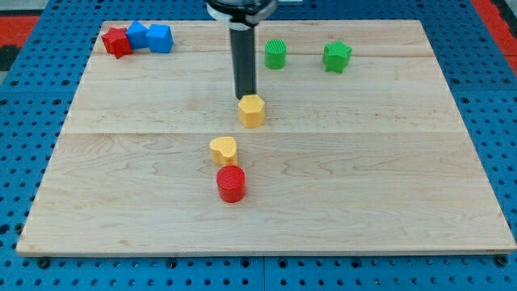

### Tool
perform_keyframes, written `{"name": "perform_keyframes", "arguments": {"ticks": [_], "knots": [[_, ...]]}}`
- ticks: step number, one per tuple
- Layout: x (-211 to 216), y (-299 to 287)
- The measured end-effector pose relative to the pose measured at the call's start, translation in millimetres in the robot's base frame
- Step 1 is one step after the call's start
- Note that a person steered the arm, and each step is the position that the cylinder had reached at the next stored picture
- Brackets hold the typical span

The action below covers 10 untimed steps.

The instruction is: Slide the red circle upwards

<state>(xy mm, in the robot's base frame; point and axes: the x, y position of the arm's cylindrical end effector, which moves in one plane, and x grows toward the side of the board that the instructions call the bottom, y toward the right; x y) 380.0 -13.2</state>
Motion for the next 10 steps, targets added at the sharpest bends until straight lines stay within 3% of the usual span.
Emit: {"name": "perform_keyframes", "arguments": {"ticks": [1,2,3,4,6,7,10], "knots": [[19,11],[31,84],[110,100],[143,28],[182,-47],[172,-88],[156,-89]]}}
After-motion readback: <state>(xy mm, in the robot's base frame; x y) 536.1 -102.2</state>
